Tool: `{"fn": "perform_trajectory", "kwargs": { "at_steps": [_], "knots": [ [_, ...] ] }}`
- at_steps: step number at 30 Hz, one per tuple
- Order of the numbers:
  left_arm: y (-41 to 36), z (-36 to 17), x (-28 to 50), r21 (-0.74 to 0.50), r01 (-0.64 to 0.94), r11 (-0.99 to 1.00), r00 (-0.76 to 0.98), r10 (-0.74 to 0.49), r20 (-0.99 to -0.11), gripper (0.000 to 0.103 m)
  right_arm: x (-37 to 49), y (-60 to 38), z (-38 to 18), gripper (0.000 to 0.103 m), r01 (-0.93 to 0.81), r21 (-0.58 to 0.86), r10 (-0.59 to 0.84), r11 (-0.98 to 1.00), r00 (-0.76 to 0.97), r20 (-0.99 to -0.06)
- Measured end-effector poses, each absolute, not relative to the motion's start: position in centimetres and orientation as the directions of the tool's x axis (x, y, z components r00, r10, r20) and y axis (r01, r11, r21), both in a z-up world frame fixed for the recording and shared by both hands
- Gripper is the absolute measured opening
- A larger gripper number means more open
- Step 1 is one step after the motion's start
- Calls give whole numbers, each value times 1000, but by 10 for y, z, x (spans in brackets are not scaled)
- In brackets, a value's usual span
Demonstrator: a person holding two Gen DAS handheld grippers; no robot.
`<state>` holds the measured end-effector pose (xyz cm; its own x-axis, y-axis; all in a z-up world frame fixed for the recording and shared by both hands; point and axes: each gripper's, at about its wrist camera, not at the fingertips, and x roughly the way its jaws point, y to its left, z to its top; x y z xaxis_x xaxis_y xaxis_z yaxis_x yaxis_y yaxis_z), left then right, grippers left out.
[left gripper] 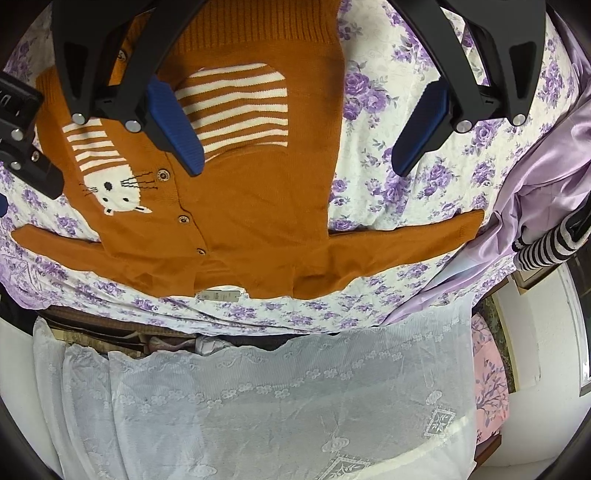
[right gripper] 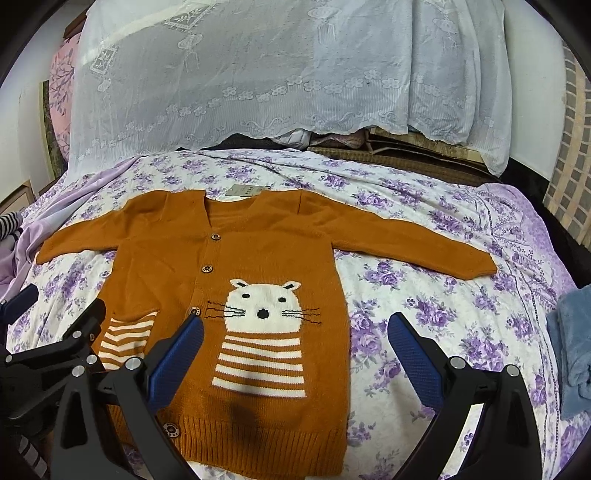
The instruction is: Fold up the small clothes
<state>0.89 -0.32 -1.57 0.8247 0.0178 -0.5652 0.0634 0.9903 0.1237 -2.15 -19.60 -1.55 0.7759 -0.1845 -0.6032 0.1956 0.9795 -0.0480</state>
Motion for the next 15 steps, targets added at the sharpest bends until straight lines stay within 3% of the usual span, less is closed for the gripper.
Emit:
{"fn": "perform_trajectory", "kwargs": {
  "at_steps": [15],
  "knots": [
    [3, -14, 10, 104, 54, 993, 826, 15, -564, 99, -20, -209, -16, 100, 204, 26, -144, 979, 772, -619]
  ]
}}
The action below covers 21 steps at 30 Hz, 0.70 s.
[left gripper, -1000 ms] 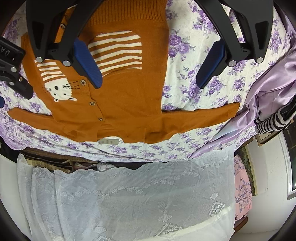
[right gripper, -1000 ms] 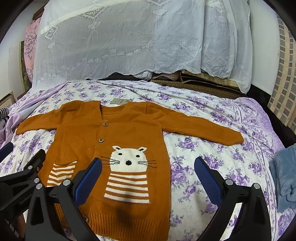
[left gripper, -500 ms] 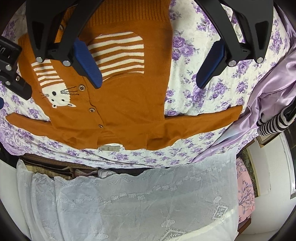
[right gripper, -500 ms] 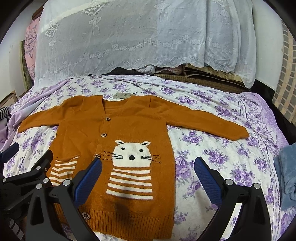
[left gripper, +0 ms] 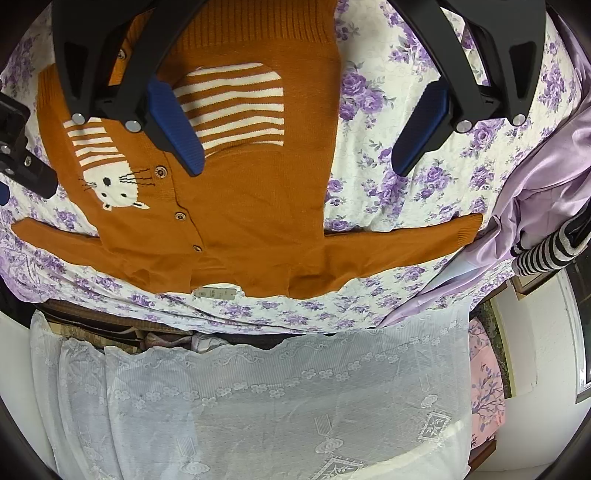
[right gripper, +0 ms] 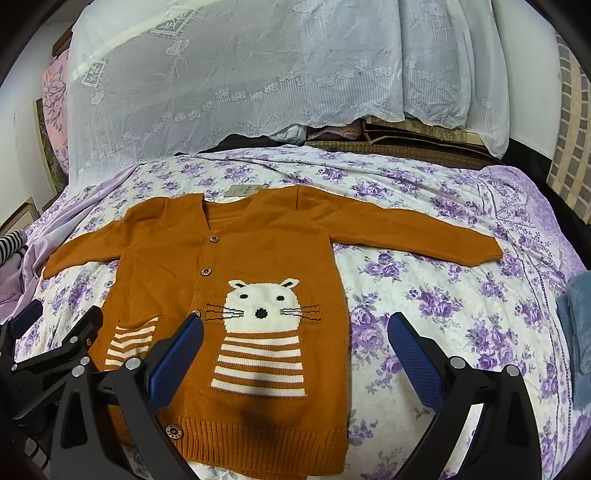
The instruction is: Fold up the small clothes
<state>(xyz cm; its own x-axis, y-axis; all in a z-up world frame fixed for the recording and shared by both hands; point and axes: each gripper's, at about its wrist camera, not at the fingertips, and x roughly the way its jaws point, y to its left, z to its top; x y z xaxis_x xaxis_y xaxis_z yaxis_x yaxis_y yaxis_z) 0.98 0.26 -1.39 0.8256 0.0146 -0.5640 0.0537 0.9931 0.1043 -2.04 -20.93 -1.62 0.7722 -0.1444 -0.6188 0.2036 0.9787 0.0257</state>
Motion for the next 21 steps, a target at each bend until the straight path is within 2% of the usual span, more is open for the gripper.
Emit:
{"fn": "perform_trajectory", "kwargs": {
  "at_steps": [21],
  "knots": [
    [4, -13, 9, 108, 54, 993, 824, 17, -566, 99, -18, -209, -17, 100, 202, 24, -145, 979, 775, -616]
  ]
}}
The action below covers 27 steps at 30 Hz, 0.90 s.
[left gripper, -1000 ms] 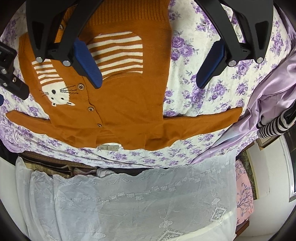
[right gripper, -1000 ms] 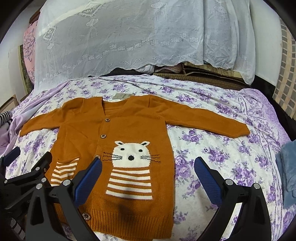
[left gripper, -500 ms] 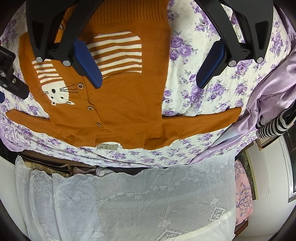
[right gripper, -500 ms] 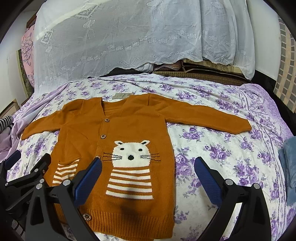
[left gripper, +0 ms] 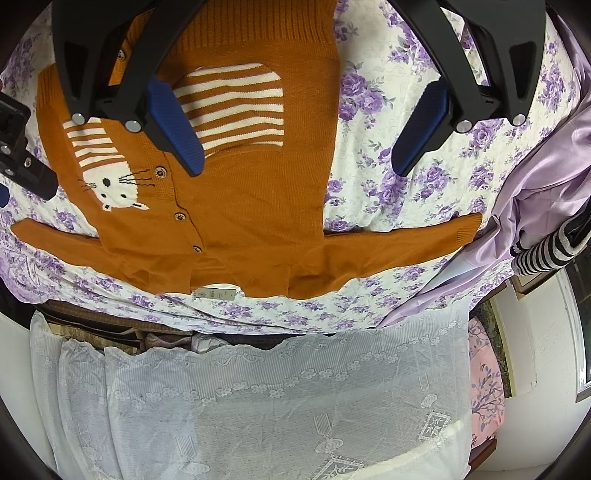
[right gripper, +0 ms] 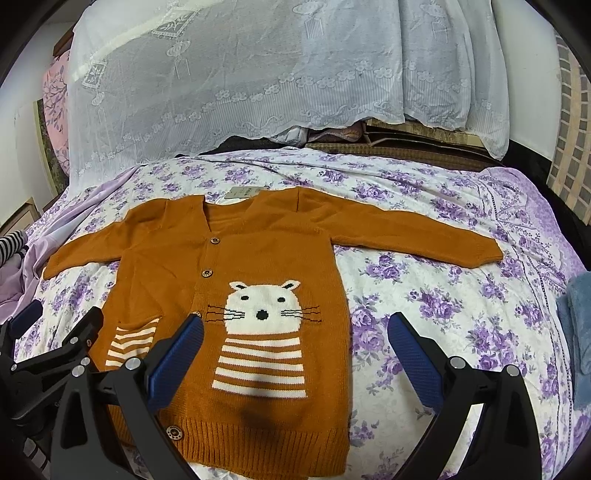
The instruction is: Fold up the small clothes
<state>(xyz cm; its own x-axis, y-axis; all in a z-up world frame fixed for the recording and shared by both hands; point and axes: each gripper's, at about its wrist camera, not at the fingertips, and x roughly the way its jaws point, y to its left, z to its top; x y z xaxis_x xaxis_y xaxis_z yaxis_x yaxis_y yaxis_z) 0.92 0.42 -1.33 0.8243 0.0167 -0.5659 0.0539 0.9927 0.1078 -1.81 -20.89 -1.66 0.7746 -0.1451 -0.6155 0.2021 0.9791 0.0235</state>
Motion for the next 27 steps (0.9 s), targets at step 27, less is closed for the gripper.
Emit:
{"fn": "perform_trajectory", "kwargs": {
  "at_steps": [27],
  "knots": [
    [1, -10, 5, 100, 53, 994, 829, 13, -559, 99, -23, -207, -16, 100, 213, -14, -184, 977, 806, -562]
  ]
}}
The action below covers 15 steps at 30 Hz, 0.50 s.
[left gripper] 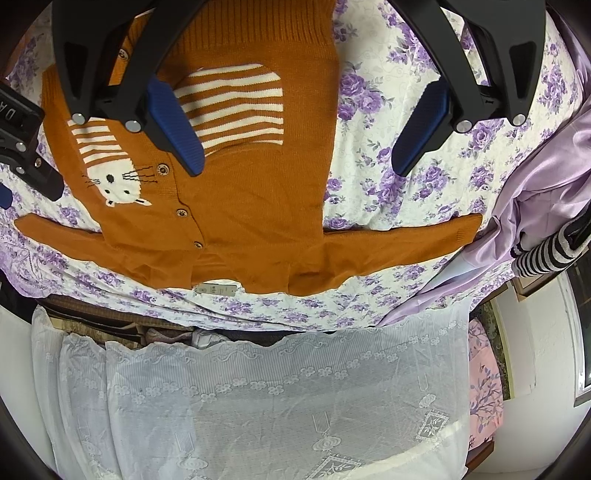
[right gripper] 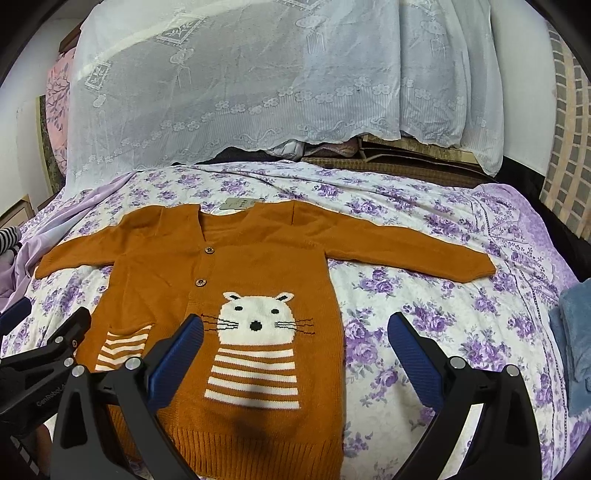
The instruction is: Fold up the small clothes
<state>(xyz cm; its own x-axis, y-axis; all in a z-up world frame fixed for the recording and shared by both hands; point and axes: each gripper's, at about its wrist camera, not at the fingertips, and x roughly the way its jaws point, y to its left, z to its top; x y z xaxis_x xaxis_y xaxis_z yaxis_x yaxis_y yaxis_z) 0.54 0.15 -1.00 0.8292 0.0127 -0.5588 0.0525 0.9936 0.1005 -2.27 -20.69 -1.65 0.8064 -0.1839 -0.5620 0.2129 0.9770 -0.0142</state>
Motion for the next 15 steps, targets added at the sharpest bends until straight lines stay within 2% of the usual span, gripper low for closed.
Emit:
{"fn": "perform_trajectory", "kwargs": {
  "at_steps": [15],
  "knots": [
    [3, -11, 6, 99, 52, 994, 828, 12, -560, 99, -31, -211, -12, 100, 187, 35, -142, 982, 842, -520]
  ]
}}
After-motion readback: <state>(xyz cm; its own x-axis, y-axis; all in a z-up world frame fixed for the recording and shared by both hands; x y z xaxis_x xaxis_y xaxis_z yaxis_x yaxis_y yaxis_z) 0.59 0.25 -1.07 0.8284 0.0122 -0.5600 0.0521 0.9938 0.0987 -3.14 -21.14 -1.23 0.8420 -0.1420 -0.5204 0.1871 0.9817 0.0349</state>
